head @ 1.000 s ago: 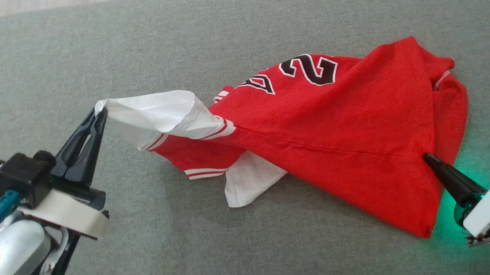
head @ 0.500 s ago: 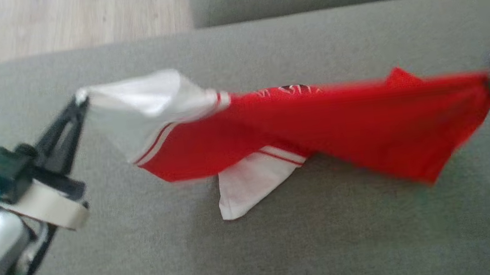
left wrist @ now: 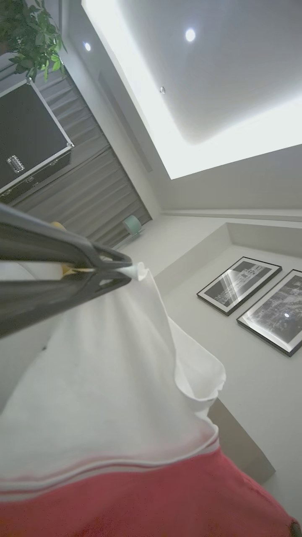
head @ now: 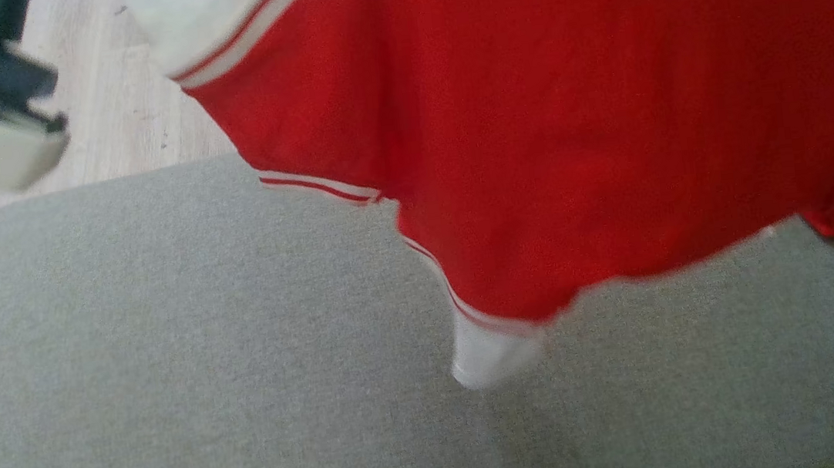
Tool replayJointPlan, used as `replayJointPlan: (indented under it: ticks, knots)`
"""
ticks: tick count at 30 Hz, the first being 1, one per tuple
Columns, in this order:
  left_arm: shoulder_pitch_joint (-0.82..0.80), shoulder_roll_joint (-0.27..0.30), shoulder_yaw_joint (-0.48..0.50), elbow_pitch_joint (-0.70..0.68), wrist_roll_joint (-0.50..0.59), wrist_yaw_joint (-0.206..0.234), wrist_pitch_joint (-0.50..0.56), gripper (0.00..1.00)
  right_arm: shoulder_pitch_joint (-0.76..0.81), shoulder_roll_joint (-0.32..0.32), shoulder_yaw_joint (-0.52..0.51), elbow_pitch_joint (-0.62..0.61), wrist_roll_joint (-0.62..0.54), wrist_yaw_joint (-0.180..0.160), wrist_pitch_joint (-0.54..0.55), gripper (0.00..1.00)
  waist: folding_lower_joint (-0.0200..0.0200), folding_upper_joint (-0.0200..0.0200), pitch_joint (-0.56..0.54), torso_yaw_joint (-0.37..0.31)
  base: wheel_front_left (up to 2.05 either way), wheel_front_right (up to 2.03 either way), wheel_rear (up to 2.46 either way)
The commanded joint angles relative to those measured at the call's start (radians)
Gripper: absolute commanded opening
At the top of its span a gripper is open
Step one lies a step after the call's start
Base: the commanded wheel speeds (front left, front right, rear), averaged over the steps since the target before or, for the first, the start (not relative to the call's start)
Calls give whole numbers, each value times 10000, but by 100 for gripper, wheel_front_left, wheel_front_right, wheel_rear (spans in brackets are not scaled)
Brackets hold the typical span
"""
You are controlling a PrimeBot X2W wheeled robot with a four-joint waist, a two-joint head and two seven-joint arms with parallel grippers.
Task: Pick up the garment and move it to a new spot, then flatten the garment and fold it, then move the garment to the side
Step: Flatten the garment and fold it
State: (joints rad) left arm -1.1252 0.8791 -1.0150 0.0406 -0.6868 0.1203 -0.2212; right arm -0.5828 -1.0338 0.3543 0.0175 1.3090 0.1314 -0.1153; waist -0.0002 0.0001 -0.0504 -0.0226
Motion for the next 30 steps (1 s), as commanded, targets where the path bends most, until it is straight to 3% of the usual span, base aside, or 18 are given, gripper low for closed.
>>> replayJointPlan:
  ticks: [1,8,14,17,23,26,30]
  knots:
    - [-715,111,473,316,155,-335,171,0,-287,-434,98,63,-267,-7,301,0,2,-1,9,15,0,0,0]
    - [-1537,-698,277,1567,285,-1039,268,0,-1363,132,673,858,-541,-7,1016,0,2,-1,275,1,0,0,0]
    - [-2622,-1637,-42,3645,647,-1646,482,0,-3238,1350,1502,2330,-1370,-7,1398,0,2,-1,1626,56,0,0,0]
    - [-3702,-2159,114,4512,1078,-1559,215,0,-4416,1783,1703,3054,-2083,-7,1134,0,2,-1,2539,193,0,0,0]
    - [-5607,-3115,765,5633,1939,-889,-362,0,-6719,2346,1832,4454,-3618,-7,-282,0,2,-1,3893,518,0,0,0]
    - [-5789,-3266,1190,5389,2229,-797,-397,0,-7298,2402,2127,4760,-3976,-7,-692,0,2,-1,4381,641,0,0,0]
    - [-4737,-3092,1667,4528,2512,-886,-402,0,-7127,2432,2843,4992,-3954,-7,-928,0,2,-1,4868,721,0,0,0]
